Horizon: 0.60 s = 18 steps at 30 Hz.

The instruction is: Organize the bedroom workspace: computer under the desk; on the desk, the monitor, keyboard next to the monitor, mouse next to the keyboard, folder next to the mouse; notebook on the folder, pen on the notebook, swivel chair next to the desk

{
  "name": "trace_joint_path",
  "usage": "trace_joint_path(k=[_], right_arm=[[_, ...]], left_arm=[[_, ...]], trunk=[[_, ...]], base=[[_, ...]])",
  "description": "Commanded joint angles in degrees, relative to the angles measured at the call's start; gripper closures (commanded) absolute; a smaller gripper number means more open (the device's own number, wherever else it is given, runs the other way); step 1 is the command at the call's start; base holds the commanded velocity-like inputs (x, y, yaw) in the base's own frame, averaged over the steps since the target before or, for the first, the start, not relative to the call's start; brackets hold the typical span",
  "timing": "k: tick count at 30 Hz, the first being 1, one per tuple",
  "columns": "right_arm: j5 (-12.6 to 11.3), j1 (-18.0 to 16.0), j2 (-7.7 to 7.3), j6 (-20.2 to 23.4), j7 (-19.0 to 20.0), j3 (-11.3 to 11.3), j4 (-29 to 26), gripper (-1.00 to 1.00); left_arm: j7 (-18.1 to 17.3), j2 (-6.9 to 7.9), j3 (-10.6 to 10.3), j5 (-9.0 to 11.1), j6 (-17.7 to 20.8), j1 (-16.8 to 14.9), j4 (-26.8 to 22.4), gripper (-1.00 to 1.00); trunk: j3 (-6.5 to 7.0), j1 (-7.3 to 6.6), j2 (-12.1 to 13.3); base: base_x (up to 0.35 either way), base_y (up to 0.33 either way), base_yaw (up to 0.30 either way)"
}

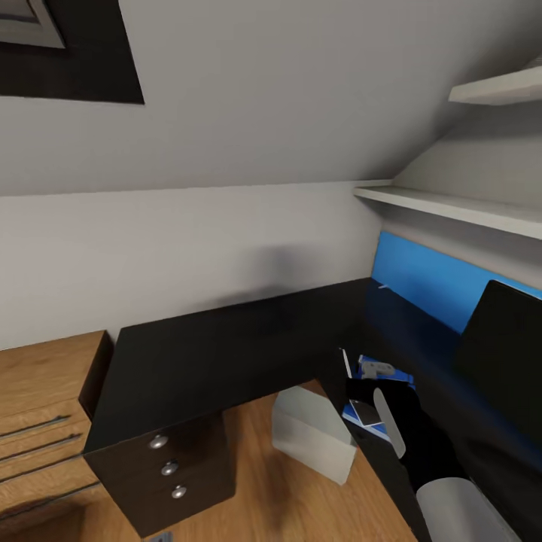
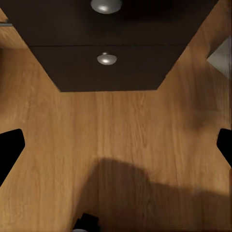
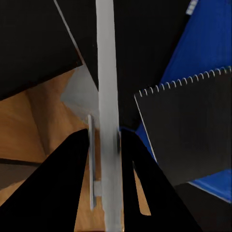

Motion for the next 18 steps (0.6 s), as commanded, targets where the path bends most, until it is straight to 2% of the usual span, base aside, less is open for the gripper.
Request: trace_joint_path(k=[1, 9, 12, 14, 18], right_arm=[[-0.62, -0.05, 0.01, 0.18, -0.57, 0.02, 0.09, 1.00], [-0.54, -0.05, -0.16, 0.08, -1.56, 0.03, 0.72, 1.00], [-0.44, -0.05, -0.23, 0.01, -1.62, 0.04, 1.61, 1.00], [-0.36, -0.05, -0.29, -0.39, -1.65, 0.08, 4.58, 1.00], [0.08, -0.05, -0.31, -5.19, -1.72, 0.36, 7.59, 1.00]], left_arm=[[0.08, -0.03, 0.03, 0.54, 0.16, 0.03, -0.11, -1.00], [-0.14, -0.20, -0.11, 0.55, 0.07, 0.03, 3.36, -1.00], [-0.18, -0.25, -0.11, 0.54, -0.02, 0.03, 3.66, -1.00], [-0.20, -0.30, -0.11, 0.54, -0.08, 0.03, 3.86, -1.00], [0.04, -0.29, -0.04, 0.59, -0.10, 0.03, 3.93, -1.00]], trunk=[[-0.07, 0.02, -0.07], [-0.07, 0.02, -0.07], [-0.07, 0.02, -0.07], [-0.07, 0.02, -0.07], [-0.07, 0.02, -0.07]], base=[[0.000, 0.000, -0.268], [0.000, 0.000, -0.251], [0.000, 0.000, -0.094], [0.000, 0.000, -0.022], [0.000, 0.000, -0.006]])
